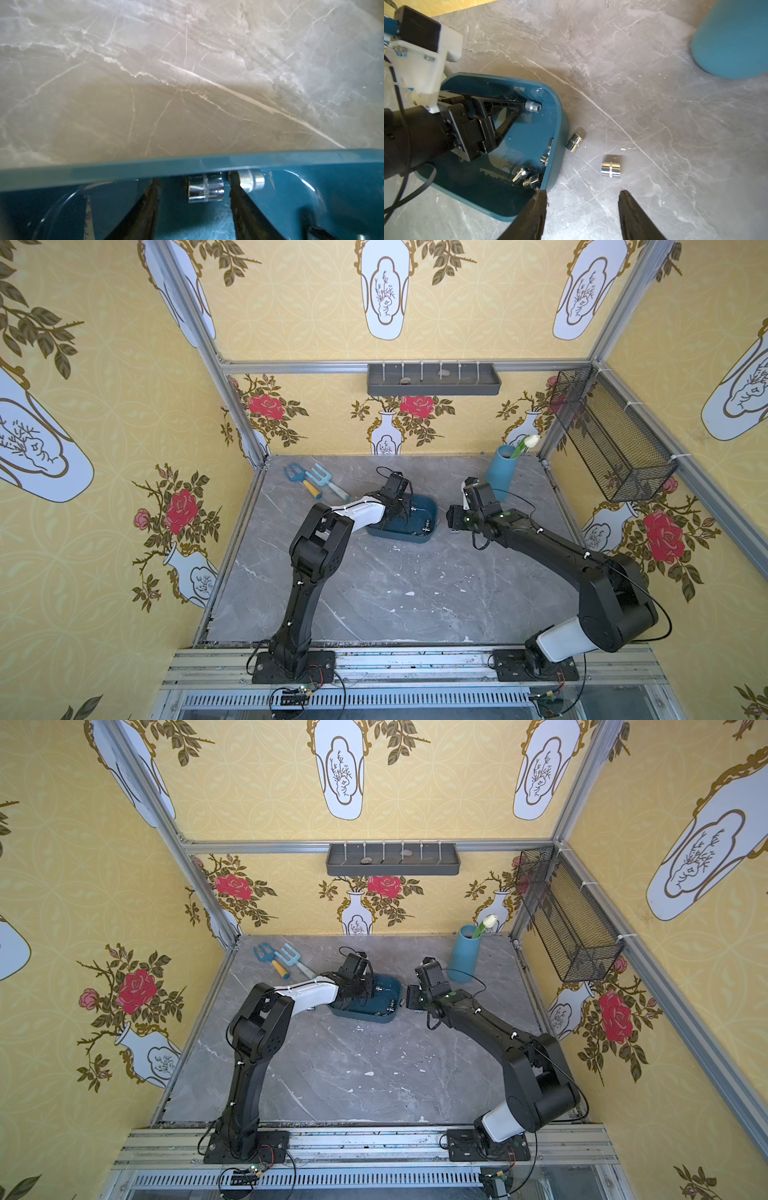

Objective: Take out the socket from the storage box
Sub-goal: Pick up the socket head from the storage box.

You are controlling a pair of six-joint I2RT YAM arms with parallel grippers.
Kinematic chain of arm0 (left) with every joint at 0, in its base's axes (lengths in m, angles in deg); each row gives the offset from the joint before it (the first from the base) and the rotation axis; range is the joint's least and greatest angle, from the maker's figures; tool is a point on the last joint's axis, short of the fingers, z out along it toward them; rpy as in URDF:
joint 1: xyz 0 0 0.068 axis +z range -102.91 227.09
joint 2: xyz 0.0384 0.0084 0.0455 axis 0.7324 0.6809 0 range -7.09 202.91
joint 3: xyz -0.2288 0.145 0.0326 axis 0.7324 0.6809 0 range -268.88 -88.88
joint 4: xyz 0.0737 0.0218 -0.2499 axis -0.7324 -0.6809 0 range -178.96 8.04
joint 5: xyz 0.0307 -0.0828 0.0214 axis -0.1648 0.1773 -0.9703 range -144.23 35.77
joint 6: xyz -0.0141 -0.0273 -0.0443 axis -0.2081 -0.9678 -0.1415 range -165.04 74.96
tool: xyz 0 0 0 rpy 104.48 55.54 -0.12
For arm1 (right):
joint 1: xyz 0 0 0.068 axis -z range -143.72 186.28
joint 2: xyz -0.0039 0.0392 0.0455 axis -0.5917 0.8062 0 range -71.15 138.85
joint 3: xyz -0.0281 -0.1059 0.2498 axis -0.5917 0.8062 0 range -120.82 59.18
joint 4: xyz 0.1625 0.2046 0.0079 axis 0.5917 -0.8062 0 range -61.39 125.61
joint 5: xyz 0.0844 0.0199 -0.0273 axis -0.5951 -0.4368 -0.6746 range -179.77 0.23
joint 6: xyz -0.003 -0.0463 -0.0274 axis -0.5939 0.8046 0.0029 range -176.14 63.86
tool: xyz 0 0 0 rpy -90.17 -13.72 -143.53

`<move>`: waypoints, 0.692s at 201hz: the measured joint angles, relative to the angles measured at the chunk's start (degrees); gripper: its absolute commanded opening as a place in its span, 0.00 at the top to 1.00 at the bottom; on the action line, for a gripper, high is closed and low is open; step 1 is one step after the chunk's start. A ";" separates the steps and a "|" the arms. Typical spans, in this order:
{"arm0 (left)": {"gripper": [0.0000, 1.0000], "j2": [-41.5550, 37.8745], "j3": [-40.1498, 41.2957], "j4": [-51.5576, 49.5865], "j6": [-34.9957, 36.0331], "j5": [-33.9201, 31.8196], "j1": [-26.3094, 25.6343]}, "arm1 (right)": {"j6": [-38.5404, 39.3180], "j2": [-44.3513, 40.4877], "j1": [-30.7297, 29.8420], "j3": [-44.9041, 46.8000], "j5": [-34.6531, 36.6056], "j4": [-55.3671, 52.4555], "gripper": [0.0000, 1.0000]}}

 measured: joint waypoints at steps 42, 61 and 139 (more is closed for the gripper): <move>0.46 0.55 -0.81 -0.26 -0.37 0.09 0.04 | 0.13 1.55 0.33 -0.87 -0.76 0.22 0.41; 0.49 0.74 -1.11 -0.26 -0.44 0.20 0.15 | 0.15 1.70 0.39 -0.92 -1.31 0.87 0.40; 0.61 1.27 -1.64 -0.46 -0.70 1.60 0.63 | 0.13 2.36 0.59 -0.98 -1.97 1.31 0.40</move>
